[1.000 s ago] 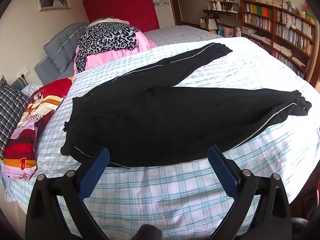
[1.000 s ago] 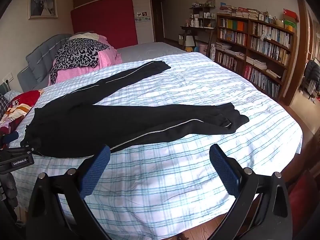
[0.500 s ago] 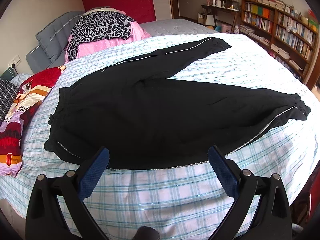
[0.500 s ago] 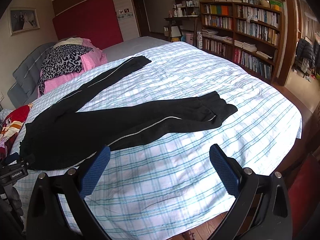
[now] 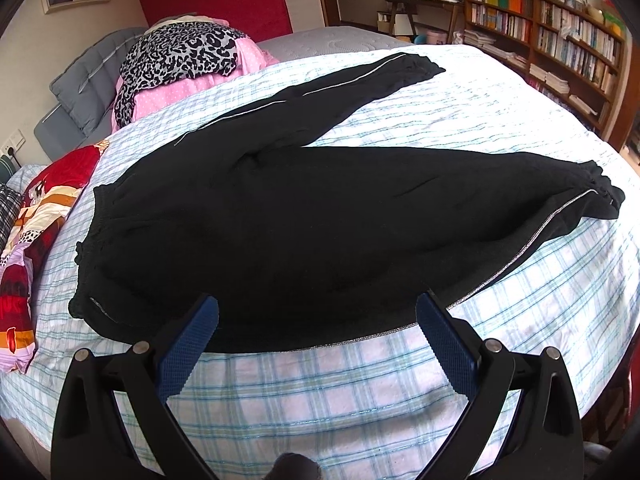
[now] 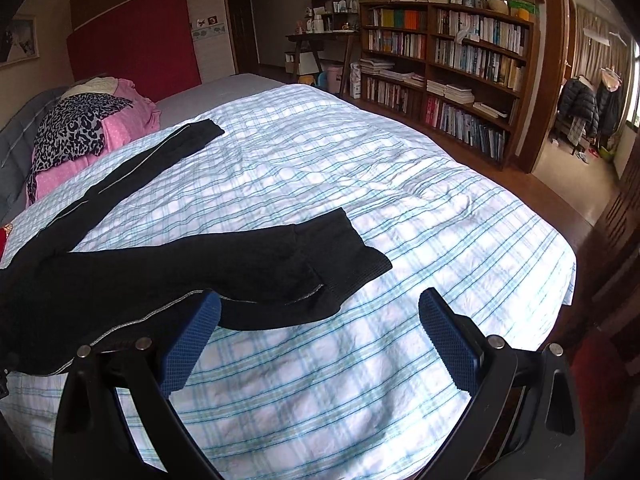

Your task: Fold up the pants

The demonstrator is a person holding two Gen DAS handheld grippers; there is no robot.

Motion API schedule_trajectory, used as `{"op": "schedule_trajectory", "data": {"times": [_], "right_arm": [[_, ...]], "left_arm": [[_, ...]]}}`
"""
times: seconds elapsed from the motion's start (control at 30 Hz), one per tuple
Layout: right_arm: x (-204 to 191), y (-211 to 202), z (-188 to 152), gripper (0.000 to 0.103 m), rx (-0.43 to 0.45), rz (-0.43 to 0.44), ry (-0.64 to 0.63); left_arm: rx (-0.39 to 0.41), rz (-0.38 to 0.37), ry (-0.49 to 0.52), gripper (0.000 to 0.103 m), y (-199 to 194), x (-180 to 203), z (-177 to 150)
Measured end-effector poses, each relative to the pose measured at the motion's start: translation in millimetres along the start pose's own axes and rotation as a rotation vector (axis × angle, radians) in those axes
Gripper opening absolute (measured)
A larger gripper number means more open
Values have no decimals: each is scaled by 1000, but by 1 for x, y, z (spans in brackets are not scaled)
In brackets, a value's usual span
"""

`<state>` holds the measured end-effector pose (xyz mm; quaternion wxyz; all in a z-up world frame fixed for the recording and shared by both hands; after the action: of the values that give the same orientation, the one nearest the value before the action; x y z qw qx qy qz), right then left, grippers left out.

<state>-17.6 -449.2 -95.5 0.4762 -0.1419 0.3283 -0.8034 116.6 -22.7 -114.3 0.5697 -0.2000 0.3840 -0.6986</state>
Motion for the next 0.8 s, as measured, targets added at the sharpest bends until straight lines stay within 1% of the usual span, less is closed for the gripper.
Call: {"op": "schedule_trajectory", "data": {"times": [0.27, 0.53, 0.77, 0.8], "right_arm": [[24, 57, 17, 100, -36, -23, -11], [33, 105, 27, 100, -91, 15, 5], [24, 134, 24, 100, -146, 70, -8], [22, 136, 22, 98, -150, 79, -12]], "left_arm": [[-21, 14, 13, 98, 14, 3, 4], [-45, 35, 13, 98, 31, 1, 8], [-65, 36, 21, 98, 43, 2, 11], [-66, 36, 22, 98, 44, 3, 11]]}}
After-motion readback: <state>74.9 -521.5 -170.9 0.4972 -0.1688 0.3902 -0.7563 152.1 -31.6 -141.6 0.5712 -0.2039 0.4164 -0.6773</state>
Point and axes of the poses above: each gripper's, at about its wrist camera, not at the fingertips, and y roughly the way its jaws point, x to its right, z to its top, the point moved 7 cm from there along y, roughly the way its jaws point, and after that the axes turned 3 degrees about x, right-handed, at the moved point
